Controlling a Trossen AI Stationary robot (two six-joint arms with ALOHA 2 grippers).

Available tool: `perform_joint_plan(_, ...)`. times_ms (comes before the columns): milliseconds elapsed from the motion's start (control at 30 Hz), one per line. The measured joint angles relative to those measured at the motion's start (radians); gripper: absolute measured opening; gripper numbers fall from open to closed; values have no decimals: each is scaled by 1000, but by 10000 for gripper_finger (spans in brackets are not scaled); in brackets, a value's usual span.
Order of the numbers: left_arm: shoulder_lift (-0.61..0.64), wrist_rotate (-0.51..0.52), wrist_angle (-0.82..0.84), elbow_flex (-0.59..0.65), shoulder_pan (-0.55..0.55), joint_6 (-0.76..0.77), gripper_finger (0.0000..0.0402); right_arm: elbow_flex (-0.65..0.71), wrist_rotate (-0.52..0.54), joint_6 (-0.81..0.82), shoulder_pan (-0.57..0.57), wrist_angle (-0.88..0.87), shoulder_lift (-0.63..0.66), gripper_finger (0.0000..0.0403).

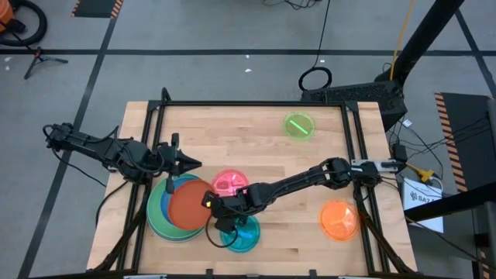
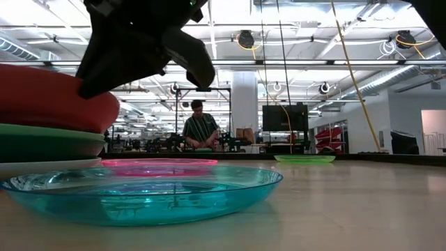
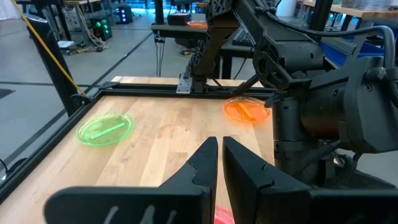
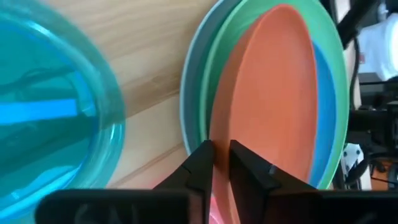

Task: Stack plastic plates
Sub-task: Stack the dark orange plate on top of the dark blue plate, then stack the pink plate on top of the dark orange plate

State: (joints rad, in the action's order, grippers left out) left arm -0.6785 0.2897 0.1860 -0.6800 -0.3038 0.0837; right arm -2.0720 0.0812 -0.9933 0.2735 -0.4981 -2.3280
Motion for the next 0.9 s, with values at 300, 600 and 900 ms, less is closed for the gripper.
perform_joint_plan(300,0,0,0,0,0,0,31,0,30,133,-20,36,0,99)
perform_joint_plan(600,0,0,0,0,0,0,31,0,42,237,-37,36,0,142)
perform_joint_plan(900,0,0,7,0,0,1,30,-1,367,539,-12,-77,15,132)
